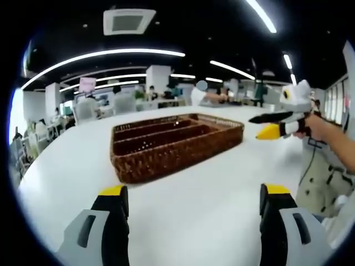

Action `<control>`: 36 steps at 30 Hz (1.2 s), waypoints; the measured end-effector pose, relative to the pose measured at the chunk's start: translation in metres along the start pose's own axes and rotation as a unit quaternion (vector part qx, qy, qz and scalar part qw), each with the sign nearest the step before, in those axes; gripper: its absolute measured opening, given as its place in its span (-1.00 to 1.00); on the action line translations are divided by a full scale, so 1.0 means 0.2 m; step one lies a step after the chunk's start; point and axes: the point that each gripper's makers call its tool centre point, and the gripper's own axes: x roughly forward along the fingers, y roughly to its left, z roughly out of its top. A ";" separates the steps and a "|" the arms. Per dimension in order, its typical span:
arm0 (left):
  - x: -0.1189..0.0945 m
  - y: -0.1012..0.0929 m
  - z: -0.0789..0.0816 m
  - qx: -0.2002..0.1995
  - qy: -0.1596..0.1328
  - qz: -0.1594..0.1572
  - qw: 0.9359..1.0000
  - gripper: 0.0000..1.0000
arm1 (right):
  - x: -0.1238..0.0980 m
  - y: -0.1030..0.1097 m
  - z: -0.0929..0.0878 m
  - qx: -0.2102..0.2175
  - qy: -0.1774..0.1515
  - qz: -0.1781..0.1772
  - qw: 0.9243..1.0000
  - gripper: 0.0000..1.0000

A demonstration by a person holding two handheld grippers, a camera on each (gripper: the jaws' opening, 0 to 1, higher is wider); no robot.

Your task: Arrange the knives, forks, and spoons in their matching storage slots by inserting each utensil handle-first until every utensil is classified and aligned in the correct compartment

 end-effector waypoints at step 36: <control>-0.06 0.00 -0.02 0.004 0.008 0.023 1.000 0.99 | -0.04 0.08 -0.06 -0.005 0.002 -0.009 1.000 1.00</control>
